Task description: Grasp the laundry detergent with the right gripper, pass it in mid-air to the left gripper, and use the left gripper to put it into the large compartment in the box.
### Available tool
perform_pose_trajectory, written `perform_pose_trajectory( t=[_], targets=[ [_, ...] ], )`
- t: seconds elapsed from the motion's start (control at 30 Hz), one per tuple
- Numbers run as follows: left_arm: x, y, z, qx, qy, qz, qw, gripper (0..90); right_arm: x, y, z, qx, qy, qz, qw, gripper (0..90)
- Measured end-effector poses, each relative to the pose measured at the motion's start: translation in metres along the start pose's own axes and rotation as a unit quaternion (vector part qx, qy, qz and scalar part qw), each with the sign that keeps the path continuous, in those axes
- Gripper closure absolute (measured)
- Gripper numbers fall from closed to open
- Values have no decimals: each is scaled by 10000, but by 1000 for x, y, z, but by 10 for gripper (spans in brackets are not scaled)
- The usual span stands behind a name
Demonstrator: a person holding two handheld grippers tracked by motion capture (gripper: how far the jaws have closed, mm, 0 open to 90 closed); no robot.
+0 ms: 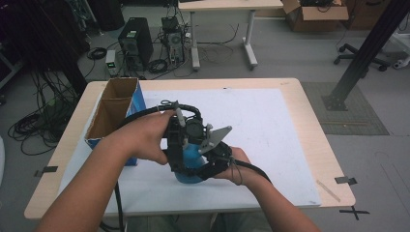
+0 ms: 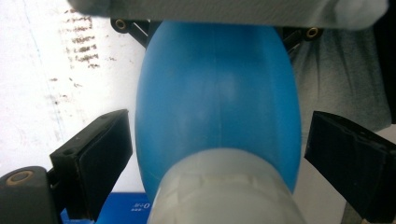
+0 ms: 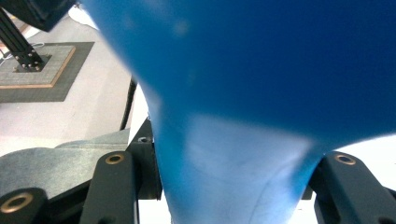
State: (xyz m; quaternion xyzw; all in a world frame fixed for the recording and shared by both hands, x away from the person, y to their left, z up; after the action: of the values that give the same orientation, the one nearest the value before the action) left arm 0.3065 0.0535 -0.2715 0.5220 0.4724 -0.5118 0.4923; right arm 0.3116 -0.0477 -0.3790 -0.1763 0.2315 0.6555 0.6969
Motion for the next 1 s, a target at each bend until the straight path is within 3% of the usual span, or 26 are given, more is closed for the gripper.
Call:
perform_pose_trajectory(
  t=[0.6, 1.0],
  targets=[
    [2, 0, 3, -31, 81, 113, 9999, 112, -1, 1, -2, 60, -41, -19, 10000, 451],
    [2, 1, 4, -42, 99, 108, 9999, 188, -2, 0, -1, 56, -79, -49, 9999, 451]
  ],
)
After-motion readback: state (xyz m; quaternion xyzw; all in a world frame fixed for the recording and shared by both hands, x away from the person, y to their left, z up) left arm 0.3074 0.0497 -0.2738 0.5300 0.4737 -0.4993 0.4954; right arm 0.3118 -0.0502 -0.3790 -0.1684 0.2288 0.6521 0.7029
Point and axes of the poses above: each handheld gripper's, and its own axes: x roughly forward along the jaws, z roughly out of its top, y roughly to its left, the point moved 2 cm from there along x, roughly forward along the jaws, and after that the axes turned 4 degrees about x, right-handed, at the moved point
